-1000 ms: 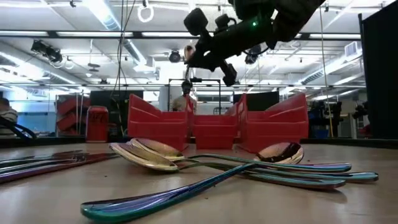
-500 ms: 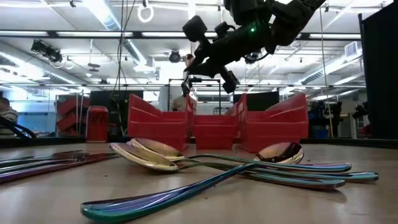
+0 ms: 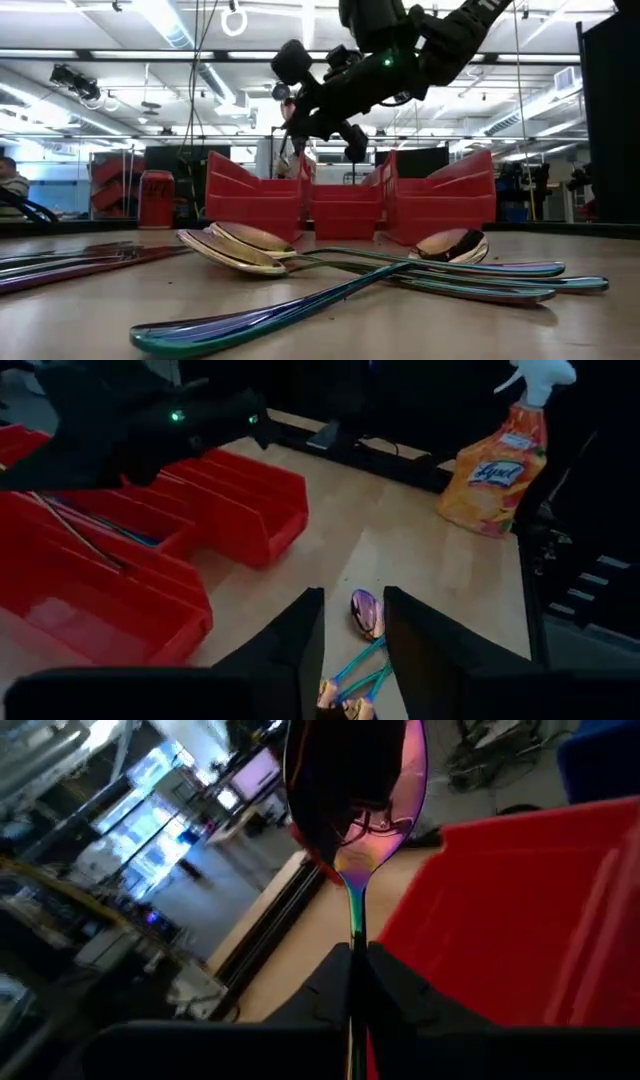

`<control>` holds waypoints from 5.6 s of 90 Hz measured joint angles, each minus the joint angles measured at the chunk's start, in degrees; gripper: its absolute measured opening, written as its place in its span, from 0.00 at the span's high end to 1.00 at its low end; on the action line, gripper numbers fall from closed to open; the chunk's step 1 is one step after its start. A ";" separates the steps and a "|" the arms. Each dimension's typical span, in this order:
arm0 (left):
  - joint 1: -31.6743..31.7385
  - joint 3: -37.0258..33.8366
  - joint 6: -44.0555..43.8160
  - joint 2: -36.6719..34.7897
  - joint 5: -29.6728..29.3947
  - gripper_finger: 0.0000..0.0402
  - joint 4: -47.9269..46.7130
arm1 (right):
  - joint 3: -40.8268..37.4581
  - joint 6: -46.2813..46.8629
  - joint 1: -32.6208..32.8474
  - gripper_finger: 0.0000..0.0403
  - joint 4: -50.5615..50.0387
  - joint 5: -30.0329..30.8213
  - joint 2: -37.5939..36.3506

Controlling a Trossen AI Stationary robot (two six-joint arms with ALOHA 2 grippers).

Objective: Sort silverware
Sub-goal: Put the iridescent spoon into the left orange bin

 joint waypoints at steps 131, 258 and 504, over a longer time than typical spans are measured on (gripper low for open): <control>0.61 0.00 -3.45 5.14 4.96 0.78 2.41 | 3.23 -22.68 31.64 0.77 -46.21 -19.16 -10.25; 1.75 0.00 -2.03 6.78 8.15 0.78 6.44 | 3.28 -19.30 27.67 0.57 -36.86 -18.44 6.08; 3.89 0.02 -0.34 6.78 6.59 0.78 7.65 | 8.85 -8.29 2.81 0.98 -4.42 8.79 5.58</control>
